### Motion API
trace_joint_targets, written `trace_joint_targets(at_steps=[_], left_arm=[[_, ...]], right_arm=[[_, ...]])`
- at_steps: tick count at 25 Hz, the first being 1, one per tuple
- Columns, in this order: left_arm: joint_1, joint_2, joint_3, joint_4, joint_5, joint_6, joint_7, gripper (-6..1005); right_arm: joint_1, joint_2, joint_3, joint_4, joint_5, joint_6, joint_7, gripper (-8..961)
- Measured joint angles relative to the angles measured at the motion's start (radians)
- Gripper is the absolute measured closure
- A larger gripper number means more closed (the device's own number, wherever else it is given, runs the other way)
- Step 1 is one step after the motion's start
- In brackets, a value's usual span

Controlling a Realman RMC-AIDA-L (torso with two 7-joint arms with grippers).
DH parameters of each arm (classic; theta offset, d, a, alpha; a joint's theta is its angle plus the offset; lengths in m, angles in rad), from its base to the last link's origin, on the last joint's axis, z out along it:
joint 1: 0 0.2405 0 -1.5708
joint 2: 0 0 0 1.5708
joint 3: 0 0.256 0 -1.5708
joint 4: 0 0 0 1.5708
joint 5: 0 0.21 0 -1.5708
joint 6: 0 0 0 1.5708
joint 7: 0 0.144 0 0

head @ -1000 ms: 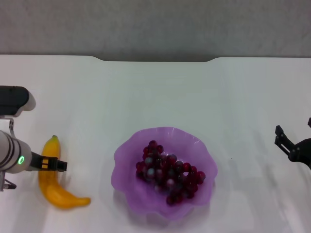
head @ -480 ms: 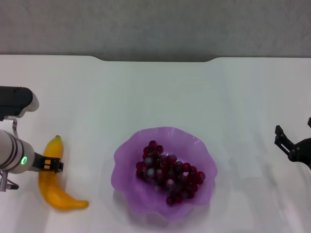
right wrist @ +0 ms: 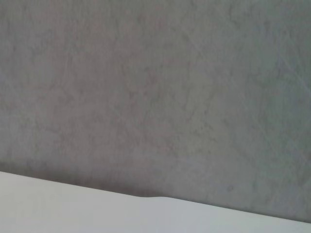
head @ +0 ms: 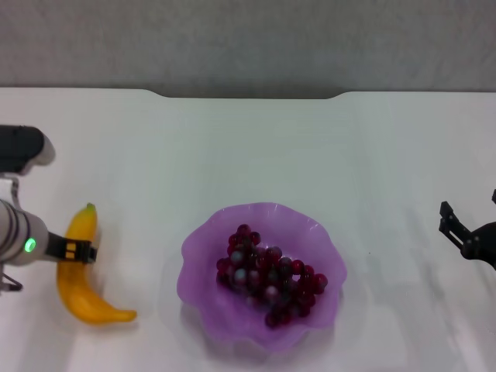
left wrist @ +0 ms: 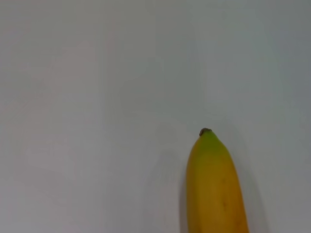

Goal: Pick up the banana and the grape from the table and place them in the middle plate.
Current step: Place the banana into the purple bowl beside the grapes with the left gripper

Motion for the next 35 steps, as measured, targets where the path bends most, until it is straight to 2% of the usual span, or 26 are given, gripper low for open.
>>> trace_joint_targets(at_steps=[4, 6, 8, 12, 15, 18, 22, 25, 35], left_arm=[[0.028, -0.001, -0.088, -0.144, -0.008, -0.115, 0.100, 493], [0.031, -0.003, -0.140, -0.210, -0.059, -0.186, 0.166, 493], [0.036, -0.002, -0.175, -0.259, -0.183, -0.235, 0.247, 494], [0.049, -0.003, -0.189, -0.276, -0.450, -0.245, 0.368, 494], [0.050, -0.008, -0.141, -0.255, -0.533, -0.190, 0.404, 494], [0.052, -0.009, -0.029, -0.202, -0.562, -0.063, 0.403, 495], [0.054, -0.010, 0.065, -0.143, -0.578, 0.091, 0.401, 495], [0.054, -0.010, 0.089, -0.115, -0.583, 0.132, 0.398, 496], [0.051, -0.010, 0.097, -0.064, -0.624, 0.147, 0.395, 483]], right_arm=[[0.000, 0.000, 0.000, -0.002, 0.000, 0.004, 0.001, 52], [0.000, 0.000, 0.000, -0.003, 0.000, 0.012, 0.001, 52], [0.000, 0.000, 0.000, -0.003, 0.000, 0.015, 0.001, 52], [0.000, 0.000, 0.000, -0.003, 0.000, 0.015, 0.001, 52], [0.000, 0.000, 0.001, -0.003, 0.000, 0.015, 0.001, 52], [0.001, 0.000, 0.001, -0.003, 0.000, 0.016, 0.001, 52], [0.002, 0.000, 0.001, -0.001, 0.000, 0.017, 0.001, 52], [0.004, 0.000, 0.001, -0.001, 0.000, 0.017, 0.001, 52], [0.006, 0.000, 0.001, -0.003, 0.000, 0.017, 0.001, 52]])
